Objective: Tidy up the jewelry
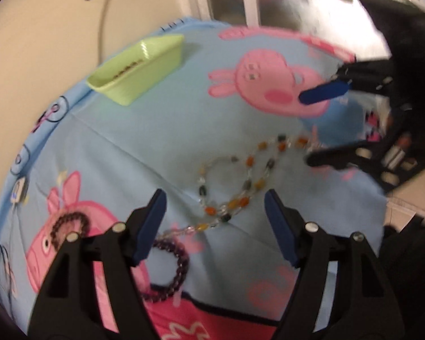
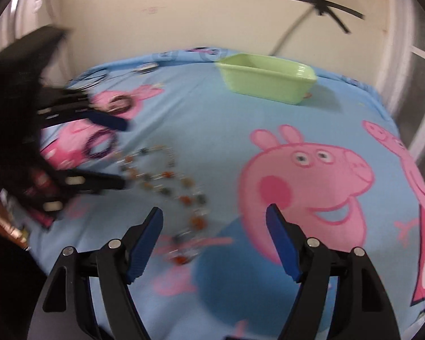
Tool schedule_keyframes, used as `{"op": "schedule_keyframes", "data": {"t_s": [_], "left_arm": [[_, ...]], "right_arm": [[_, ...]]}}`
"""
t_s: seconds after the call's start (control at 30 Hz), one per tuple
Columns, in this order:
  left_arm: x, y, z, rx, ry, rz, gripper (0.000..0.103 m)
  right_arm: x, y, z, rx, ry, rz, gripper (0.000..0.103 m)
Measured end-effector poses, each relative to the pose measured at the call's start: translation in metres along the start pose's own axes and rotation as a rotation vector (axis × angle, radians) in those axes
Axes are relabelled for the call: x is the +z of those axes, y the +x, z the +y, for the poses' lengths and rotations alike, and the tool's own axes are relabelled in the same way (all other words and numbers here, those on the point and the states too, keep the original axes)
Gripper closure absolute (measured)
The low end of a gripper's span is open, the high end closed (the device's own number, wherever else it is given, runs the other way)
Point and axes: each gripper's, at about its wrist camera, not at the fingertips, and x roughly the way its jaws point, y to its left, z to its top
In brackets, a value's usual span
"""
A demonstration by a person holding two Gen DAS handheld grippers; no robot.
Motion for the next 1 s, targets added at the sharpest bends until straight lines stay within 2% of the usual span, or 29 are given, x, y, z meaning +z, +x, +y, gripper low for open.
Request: {"op": "schedule_keyframes", "data": {"t_s": [0.03,0.07,0.1,0.13,0.17,0.2,0.27,0.3,0.37,0.5,0.7,1.0], "left_arm": [[0.0,0.005,0.002,-0.02,0.002,0.016,0.036],[0.001,0.006,0.003,-0.05,-0.013,0.008,0.048],[0.001,0.008,0.006,-0.1,-0.031,0.014,0.07],[0.003,0.008,0.009,-0.127,-0.063,0.011,0.083],[0.005,0.01,0.011,-0.123,-0.085,0.006,0.09],[0.005,0.011,0.013,-0.134,-0.114,-0.003,0.091],[0.004,0.015,0.026,-0.203,-0.231,-0.036,0.092],[0.004,0.016,0.029,-0.234,-0.274,-0.044,0.099],[0.005,0.018,0.042,-0.312,-0.383,-0.067,0.099],[0.022,-0.002,0.062,-0.362,-0.458,-0.152,0.099],[0.072,-0.046,0.101,-0.318,-0.457,-0.284,0.099],[0.154,-0.108,0.136,-0.231,-0.408,-0.453,0.099]], "right_arm": [[-0.001,0.003,0.006,0.005,-0.023,0.01,0.053],[-0.003,0.007,0.011,-0.001,-0.04,0.023,0.053],[-0.006,0.008,0.015,-0.012,-0.048,0.001,0.053],[-0.004,0.01,0.015,0.003,-0.038,-0.005,0.061],[-0.003,0.01,0.014,0.016,-0.023,-0.016,0.086],[0.001,0.012,0.01,0.012,0.006,-0.022,0.103],[0.007,0.016,-0.001,0.066,0.092,-0.023,0.103],[0.011,0.022,-0.008,0.095,0.134,-0.036,0.103],[0.02,0.028,-0.015,0.133,0.192,-0.042,0.103],[0.057,0.022,-0.026,0.214,0.243,-0.127,0.103],[0.119,-0.001,-0.042,0.234,0.245,-0.272,0.103],[0.232,-0.059,-0.067,0.156,0.137,-0.501,0.103]]}}
